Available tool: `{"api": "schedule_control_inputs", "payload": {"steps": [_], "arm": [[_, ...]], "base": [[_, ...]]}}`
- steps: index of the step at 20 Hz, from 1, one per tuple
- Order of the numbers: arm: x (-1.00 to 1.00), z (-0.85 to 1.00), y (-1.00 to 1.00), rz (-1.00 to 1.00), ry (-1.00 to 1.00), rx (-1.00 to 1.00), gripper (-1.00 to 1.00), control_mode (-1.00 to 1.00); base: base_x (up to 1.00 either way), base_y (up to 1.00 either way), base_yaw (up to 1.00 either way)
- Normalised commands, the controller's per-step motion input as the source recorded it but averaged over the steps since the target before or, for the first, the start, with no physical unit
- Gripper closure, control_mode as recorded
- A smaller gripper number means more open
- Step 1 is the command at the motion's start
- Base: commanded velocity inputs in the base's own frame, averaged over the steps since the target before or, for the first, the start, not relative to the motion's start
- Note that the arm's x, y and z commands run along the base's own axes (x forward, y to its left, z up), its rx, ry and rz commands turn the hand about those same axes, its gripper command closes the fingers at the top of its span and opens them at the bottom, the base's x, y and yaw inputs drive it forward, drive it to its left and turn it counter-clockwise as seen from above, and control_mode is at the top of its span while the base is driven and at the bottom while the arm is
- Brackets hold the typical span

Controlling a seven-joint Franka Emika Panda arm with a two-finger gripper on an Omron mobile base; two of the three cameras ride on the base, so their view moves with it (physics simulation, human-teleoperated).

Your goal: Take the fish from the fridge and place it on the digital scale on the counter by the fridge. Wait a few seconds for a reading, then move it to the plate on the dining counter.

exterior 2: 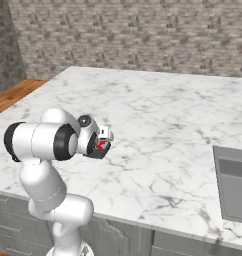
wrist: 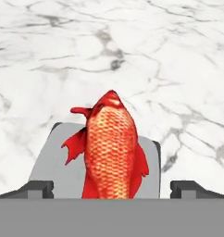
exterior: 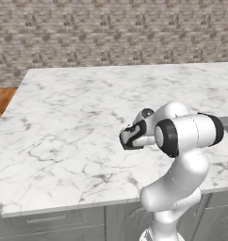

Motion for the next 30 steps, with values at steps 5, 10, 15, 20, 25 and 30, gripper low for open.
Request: {"api": "schedule_control_inputs", "payload": {"steps": [5,10,15,20,25,30], "arm": [[0.23,-0.30,0.00,0.00,0.00,0.02,-1.00,-1.00],[0.27,-0.31,0.00,0.00,0.01,0.01,-1.00,-1.00],[0.20,-0.28,0.00,0.00,0.01,0.00,1.00,-1.00],[0.01,-0.19,0.00,0.00,0.00,0.01,1.00,-1.00],[-0.28,-0.02,0.00,-0.03,-0.03,0.02,1.00,-1.00],[-0.92,0.70,0.00,-0.08,-0.17,0.07,1.00,-1.00]], "base": [[0.00,0.00,0.00],[0.00,0.00,0.00],[0.00,0.00,0.00],[0.00,0.00,0.00],[0.00,0.00,0.00],[0.00,0.00,0.00]]}}
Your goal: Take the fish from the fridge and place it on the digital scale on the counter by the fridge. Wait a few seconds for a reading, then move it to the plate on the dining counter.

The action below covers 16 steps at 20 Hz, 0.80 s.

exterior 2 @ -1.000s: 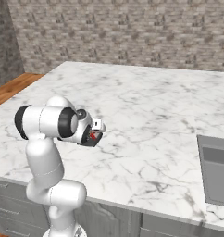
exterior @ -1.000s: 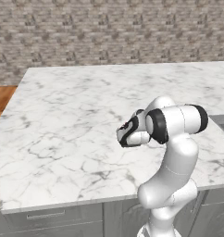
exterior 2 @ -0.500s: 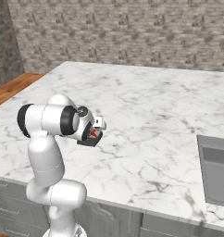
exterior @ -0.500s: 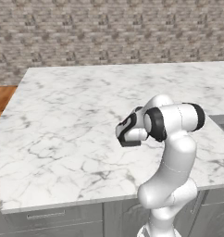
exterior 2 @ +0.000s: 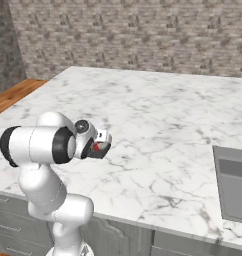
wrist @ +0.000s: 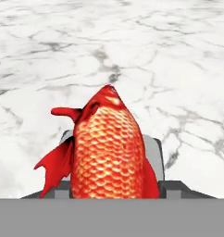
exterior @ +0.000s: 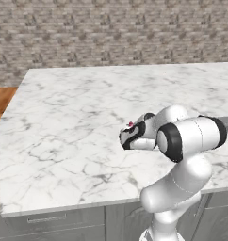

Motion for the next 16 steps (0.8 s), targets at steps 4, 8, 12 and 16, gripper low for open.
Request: {"api": "schedule_control_inputs", "payload": {"steps": [4,8,12,16], "arm": [[-0.89,1.00,0.00,-0.13,-0.18,0.06,1.00,-1.00],[-0.74,1.00,-0.03,-0.13,-0.07,0.08,1.00,-1.00],[-0.46,1.00,0.00,-0.13,0.00,0.08,1.00,-1.00],[-0.34,1.00,-0.04,-0.14,0.08,0.12,1.00,-1.00]], "base": [[0.00,0.00,0.00],[0.00,0.00,0.00],[0.00,0.00,0.00],[0.00,0.00,0.00]]}}
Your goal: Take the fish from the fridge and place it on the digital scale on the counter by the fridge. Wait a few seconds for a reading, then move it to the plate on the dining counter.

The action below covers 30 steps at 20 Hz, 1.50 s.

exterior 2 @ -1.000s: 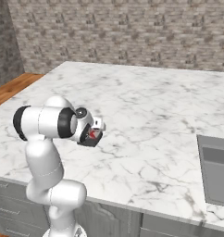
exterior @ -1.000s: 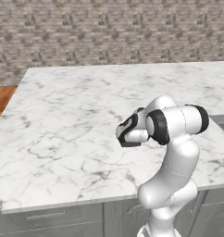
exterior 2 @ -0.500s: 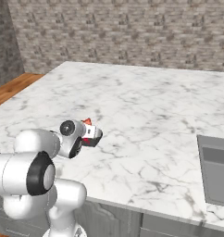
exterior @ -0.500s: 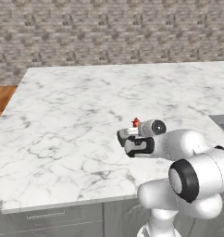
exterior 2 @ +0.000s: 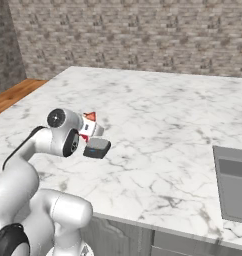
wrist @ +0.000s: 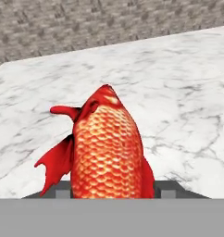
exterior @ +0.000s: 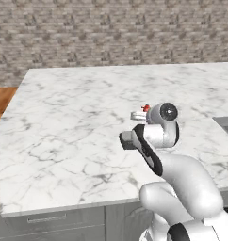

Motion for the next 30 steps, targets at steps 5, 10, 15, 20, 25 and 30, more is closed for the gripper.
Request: {"api": "schedule_control_inputs", "payload": {"steps": [5,10,15,20,25,30], "arm": [[-0.28,1.00,-0.04,-0.10,0.29,0.23,1.00,-1.00],[-0.45,0.91,-0.03,-0.07,0.27,0.24,1.00,-1.00],[-0.22,0.14,0.00,-0.05,0.03,0.03,1.00,1.00],[0.00,0.00,0.00,0.00,0.00,0.00,1.00,1.00],[0.00,0.00,0.00,0.00,0.00,0.00,1.00,1.00],[0.00,0.00,0.00,0.00,0.00,0.00,1.00,1.00]], "base": [[0.00,0.00,0.00],[0.00,0.00,0.00],[-0.53,-0.01,-0.11],[-1.00,-0.36,-0.21],[-0.79,-1.00,-0.14],[-0.07,-1.00,0.00]]}}
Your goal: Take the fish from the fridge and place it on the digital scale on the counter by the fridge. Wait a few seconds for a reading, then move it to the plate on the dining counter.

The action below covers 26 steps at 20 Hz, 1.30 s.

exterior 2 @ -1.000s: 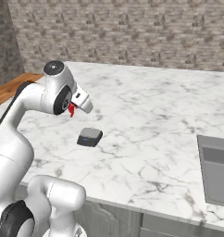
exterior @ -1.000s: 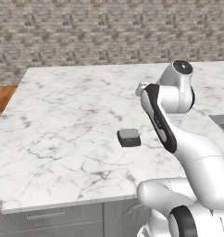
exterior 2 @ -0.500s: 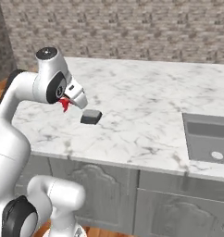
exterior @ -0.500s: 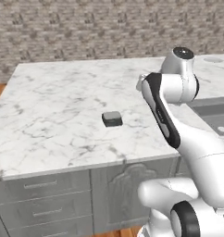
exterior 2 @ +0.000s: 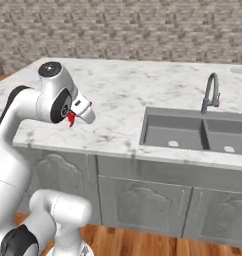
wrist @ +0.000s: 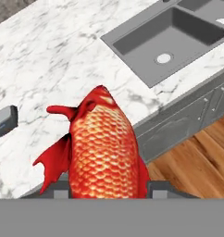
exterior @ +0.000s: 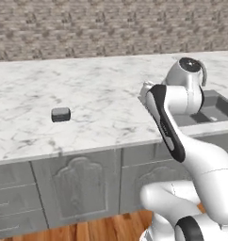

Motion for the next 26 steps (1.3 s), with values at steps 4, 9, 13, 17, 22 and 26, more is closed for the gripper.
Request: {"api": "schedule_control_inputs", "payload": {"steps": [4,9,13,17,22,26], "arm": [[0.00,0.00,0.00,0.00,0.00,0.00,1.00,1.00],[0.00,0.00,0.00,0.00,0.00,0.00,1.00,1.00],[0.00,0.00,0.00,0.00,0.00,0.00,1.00,1.00],[0.00,0.00,0.00,0.00,0.00,0.00,1.00,1.00],[0.00,0.00,0.00,0.00,0.00,0.00,1.00,1.00],[0.00,0.00,0.00,0.00,0.00,0.00,1.00,1.00]], "base": [[0.00,-1.00,0.00],[0.00,-1.00,0.00],[-0.04,-1.00,0.00],[-0.04,-1.00,0.00],[-0.03,-1.00,0.00],[0.00,-1.00,-0.05]]}}
